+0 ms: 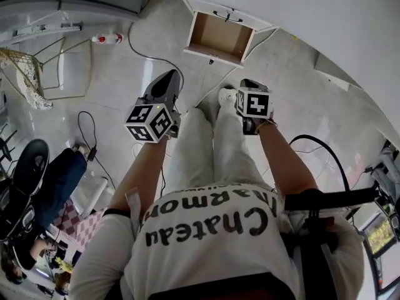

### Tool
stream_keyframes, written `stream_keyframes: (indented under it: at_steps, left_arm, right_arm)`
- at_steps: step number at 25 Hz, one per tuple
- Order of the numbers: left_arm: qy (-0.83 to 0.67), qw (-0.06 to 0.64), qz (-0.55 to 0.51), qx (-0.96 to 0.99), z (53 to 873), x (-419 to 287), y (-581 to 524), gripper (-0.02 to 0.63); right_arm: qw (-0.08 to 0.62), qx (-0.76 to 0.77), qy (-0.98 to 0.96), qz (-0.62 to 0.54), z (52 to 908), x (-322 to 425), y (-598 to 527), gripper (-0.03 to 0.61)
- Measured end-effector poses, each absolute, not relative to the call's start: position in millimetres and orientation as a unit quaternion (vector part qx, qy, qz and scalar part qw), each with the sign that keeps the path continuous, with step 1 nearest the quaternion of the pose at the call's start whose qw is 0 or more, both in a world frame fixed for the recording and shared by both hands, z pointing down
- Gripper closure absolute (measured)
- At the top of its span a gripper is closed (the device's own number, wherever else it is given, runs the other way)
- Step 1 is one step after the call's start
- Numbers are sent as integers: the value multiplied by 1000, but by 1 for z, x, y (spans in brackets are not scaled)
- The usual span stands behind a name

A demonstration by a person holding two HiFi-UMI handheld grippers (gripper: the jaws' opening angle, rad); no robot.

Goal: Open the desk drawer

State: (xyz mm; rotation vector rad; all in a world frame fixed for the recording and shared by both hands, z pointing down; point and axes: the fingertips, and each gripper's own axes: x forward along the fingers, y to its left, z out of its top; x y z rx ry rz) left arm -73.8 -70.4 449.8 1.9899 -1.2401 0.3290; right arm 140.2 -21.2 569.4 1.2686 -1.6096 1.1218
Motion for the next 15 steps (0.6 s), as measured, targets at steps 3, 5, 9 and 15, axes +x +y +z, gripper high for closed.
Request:
stream_keyframes:
  at_steps: [3, 5, 9, 15]
  left_arm:
    - [-484, 366, 170, 777, 417, -71, -71, 598]
    - [-487, 355, 181, 777, 392, -72, -75, 599]
    - [-498, 323, 145, 792, 329, -68, -97, 599]
    - [-503, 271, 81, 817, 236, -50, -116, 598]
  right_arm:
    - [355, 507, -653, 437, 521, 141, -32, 565]
    - [346, 509, -661, 429, 488, 142, -37, 565]
    - [328, 517, -685, 396, 422, 146, -63, 563]
    - [262, 518, -730, 360, 320, 153, -100, 565]
